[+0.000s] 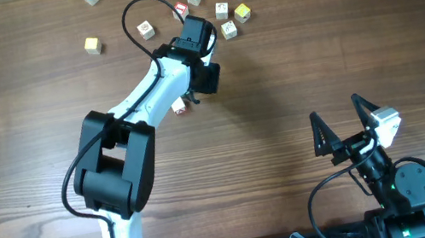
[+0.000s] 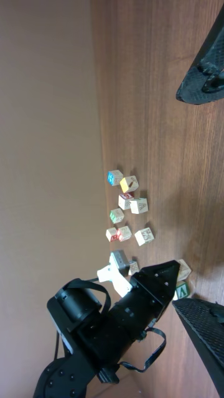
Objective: Form a circle
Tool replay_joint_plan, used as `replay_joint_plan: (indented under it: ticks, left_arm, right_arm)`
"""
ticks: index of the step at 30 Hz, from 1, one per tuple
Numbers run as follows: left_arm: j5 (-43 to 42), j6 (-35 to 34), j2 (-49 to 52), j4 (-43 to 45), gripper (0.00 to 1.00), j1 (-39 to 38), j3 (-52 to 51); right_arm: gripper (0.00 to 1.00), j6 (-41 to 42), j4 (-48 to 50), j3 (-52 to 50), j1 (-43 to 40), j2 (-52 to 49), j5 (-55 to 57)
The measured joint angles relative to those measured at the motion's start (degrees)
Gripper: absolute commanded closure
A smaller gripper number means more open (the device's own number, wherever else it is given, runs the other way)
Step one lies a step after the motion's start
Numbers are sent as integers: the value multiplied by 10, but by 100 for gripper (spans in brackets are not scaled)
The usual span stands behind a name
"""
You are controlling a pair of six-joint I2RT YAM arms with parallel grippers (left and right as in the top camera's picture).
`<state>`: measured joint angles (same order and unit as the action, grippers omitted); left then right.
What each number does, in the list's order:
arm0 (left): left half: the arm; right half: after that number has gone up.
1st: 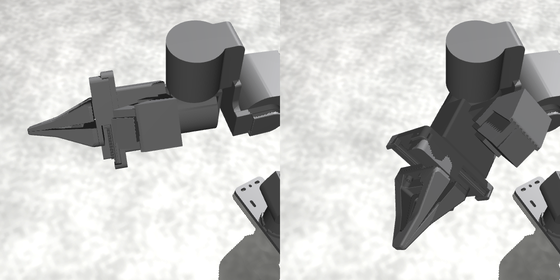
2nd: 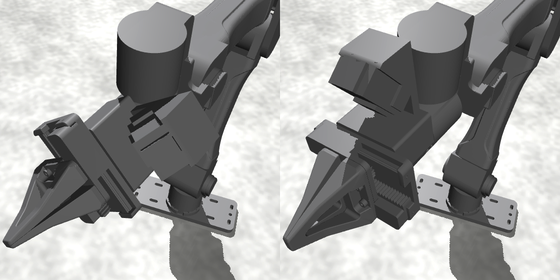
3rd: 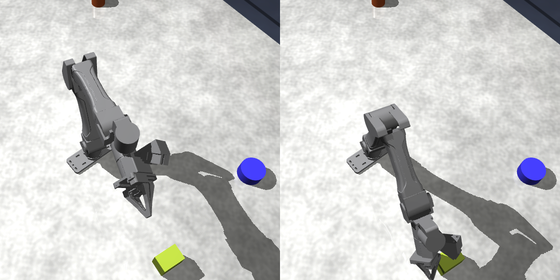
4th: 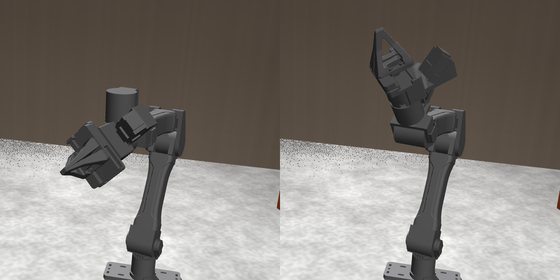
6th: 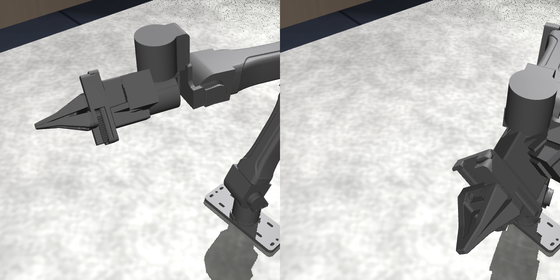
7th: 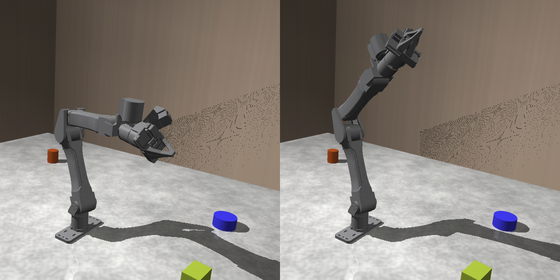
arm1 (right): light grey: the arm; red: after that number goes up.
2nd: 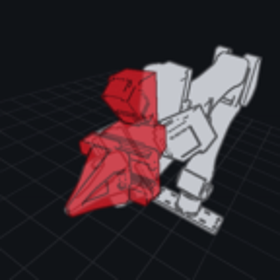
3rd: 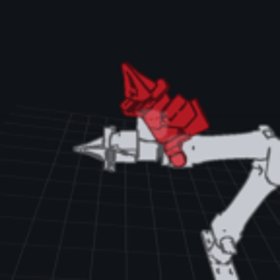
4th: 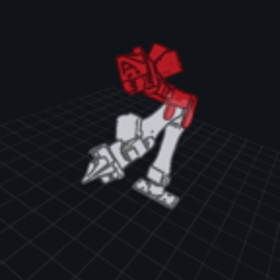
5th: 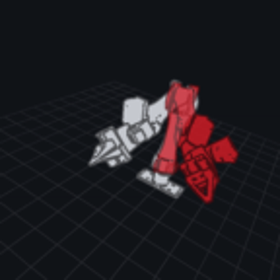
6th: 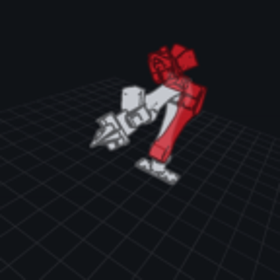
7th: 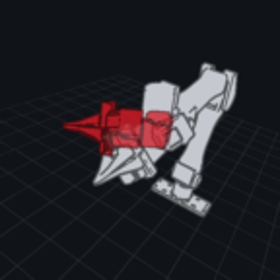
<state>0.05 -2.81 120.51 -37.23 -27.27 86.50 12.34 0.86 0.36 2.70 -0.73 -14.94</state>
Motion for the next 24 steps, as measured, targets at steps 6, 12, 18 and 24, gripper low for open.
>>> replay_joint_plan:
  ticks: [6, 12, 18, 24]
  left_arm:
    - [0, 4, 0, 0, 50, 0, -1]
    - [0, 6, 0, 0, 66, 0, -1]
    - [0, 6, 0, -1, 70, 0, -1]
    - [0, 6, 0, -5, 69, 0, -1]
  right_arm:
    - [0, 0, 0, 0, 0, 0, 0]
    - [0, 0, 0, 0, 0, 0, 0]
    - [0, 0, 0, 0, 0, 0, 0]
    - [0, 0, 0, 0, 0, 0, 0]
